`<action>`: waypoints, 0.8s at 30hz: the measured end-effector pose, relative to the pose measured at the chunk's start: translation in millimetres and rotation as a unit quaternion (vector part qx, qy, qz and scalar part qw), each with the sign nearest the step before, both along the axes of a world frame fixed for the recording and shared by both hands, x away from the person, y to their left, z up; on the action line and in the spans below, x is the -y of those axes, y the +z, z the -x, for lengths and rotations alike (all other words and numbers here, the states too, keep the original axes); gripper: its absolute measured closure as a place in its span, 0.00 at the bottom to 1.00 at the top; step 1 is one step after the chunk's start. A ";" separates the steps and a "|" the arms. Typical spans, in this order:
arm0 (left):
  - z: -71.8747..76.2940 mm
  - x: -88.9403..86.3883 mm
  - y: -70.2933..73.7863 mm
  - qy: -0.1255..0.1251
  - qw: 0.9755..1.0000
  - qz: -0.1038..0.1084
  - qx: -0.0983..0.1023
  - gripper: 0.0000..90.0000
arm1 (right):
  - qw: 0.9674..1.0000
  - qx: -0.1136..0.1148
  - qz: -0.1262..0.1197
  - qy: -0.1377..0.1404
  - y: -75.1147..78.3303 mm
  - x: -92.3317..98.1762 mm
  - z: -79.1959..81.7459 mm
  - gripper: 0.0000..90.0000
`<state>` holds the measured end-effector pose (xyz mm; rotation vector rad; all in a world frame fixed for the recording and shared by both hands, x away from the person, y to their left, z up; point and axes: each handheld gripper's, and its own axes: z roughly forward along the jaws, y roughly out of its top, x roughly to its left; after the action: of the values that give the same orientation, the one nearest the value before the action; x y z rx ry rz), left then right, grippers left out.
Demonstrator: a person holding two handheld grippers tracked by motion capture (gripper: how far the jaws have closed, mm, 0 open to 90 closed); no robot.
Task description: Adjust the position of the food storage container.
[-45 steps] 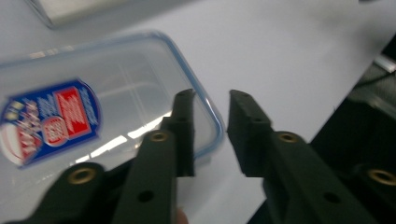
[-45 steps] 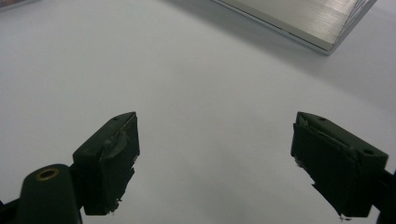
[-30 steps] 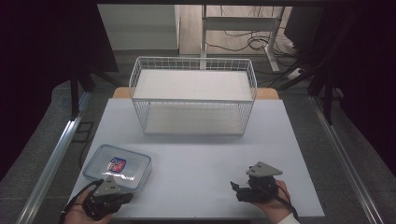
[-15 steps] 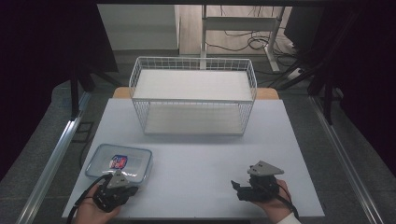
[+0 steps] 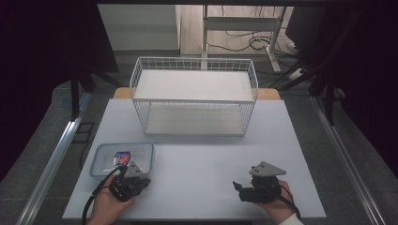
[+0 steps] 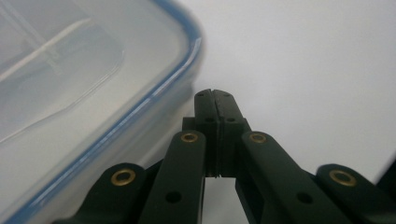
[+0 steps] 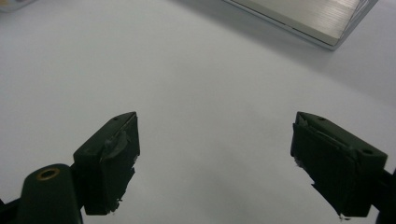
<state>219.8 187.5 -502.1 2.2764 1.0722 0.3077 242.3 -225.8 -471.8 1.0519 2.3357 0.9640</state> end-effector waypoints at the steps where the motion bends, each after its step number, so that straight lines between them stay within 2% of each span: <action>1: 4.2 -2.2 4.6 0.001 1.000 0.006 0.005 1.00 | 1.000 0.000 0.000 0.000 -0.2 0.2 0.3 0.17; 3: 11.8 -11.5 17.0 0.010 0.999 0.025 0.022 1.00 | 1.000 0.001 0.000 0.001 0.2 1.1 1.0 0.17; 5: 14.0 -26.1 31.9 0.030 0.997 0.049 0.043 1.00 | 1.000 0.002 0.000 -0.001 0.6 2.1 0.9 0.17; 7: 11.5 -43.1 44.9 0.052 0.994 0.074 0.056 1.00 | 1.000 0.002 -0.002 -0.003 0.3 2.1 -0.7 0.17; 8: 8.0 -59.7 52.9 0.076 0.991 0.087 0.063 1.00 | 1.000 0.001 -0.005 -0.001 0.3 -0.3 -3.5 0.17; 9: 8.0 -59.7 52.9 0.076 0.991 0.087 0.063 1.00 | 1.000 0.001 -0.005 -0.001 0.3 -0.3 -3.5 0.17; 10: 5.4 -69.3 56.0 0.089 0.990 0.090 0.066 1.00 | 1.000 0.000 -0.005 0.000 0.5 -1.8 -4.0 0.17; 12: 0.5 -82.7 57.4 0.108 0.988 0.084 0.070 1.00 | 1.000 0.001 -0.003 0.007 1.3 -5.2 -4.2 0.17; 13: -5.3 -98.7 56.2 0.132 0.985 0.090 0.063 1.00 | 1.000 0.003 -0.002 0.008 0.8 -6.3 -4.0 0.17; 14: -5.3 -98.7 56.2 0.132 0.985 0.090 0.063 1.00 | 1.000 0.003 -0.002 0.008 0.8 -6.3 -4.0 0.17; 15: -8.5 -109.0 55.0 0.147 0.983 0.092 0.061 1.00 | 1.000 0.004 -0.001 0.010 0.4 -5.8 -4.1 0.17; 17: -12.4 -122.3 53.5 0.166 0.981 0.086 0.061 1.00 | 1.000 0.001 -0.001 0.008 -0.1 -4.2 -4.0 0.17; 20: -20.0 -140.7 48.9 0.193 0.978 0.041 0.061 1.00 | 1.000 -0.007 -0.016 0.004 0.2 -1.3 -4.2 0.17; 22: -26.9 -152.4 40.9 0.211 0.976 0.024 0.047 1.00 | 1.000 -0.008 -0.018 0.004 0.3 -0.8 -4.2 0.17; 24: -32.7 -160.1 30.6 0.218 0.975 0.019 0.030 1.00 | 1.000 -0.005 -0.016 0.002 0.6 -0.5 -4.0 0.17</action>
<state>252.5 347.6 -471.5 1.9667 1.5262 0.5222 246.2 -225.3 -471.2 1.0664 2.3387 1.0043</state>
